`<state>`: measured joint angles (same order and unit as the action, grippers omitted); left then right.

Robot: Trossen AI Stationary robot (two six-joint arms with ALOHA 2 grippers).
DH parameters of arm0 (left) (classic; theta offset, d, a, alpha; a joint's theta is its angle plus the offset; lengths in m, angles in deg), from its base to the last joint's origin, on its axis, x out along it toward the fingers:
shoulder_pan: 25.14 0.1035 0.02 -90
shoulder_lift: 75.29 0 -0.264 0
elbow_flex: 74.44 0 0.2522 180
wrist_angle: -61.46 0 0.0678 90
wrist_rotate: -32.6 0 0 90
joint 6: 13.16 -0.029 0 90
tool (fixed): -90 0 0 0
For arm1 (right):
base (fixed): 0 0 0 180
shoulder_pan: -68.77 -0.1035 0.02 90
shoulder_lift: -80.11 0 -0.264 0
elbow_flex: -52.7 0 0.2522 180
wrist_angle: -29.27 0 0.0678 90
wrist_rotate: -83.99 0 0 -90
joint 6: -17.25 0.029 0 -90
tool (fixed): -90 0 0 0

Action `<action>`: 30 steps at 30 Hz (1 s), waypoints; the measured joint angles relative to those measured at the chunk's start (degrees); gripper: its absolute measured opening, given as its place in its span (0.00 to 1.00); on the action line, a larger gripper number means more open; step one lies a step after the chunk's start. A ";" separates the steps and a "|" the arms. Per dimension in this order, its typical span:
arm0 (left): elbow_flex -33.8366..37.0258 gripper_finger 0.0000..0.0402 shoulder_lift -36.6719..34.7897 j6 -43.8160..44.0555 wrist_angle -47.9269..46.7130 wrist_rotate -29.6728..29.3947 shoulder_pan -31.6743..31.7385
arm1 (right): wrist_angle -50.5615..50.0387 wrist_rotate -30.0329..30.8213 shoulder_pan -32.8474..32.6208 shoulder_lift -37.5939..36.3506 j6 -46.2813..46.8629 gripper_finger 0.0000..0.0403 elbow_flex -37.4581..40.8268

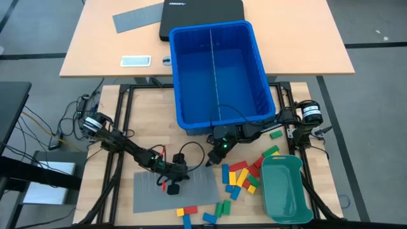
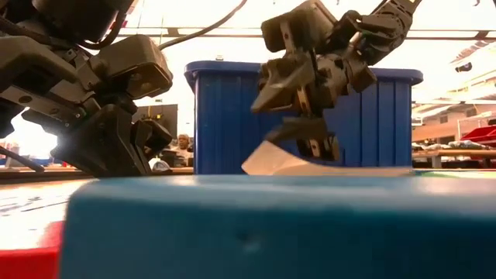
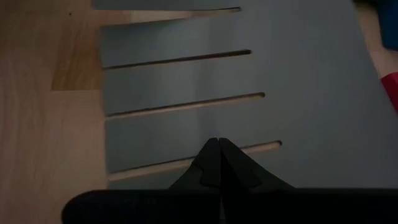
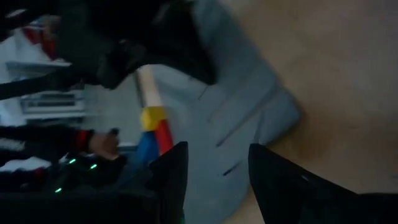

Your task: Sort Items/Unsort Items

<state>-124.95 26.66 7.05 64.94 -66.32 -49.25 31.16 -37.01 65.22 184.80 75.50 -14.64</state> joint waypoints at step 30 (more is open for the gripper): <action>0.02 0.00 0.33 -0.52 0.41 -6.48 6.37 | -2.86 4.87 -0.05 0.92 -3.14 0.05 -0.05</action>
<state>-124.93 26.99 6.52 65.35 -72.80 -42.88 28.29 -32.14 65.17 185.71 72.36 -14.69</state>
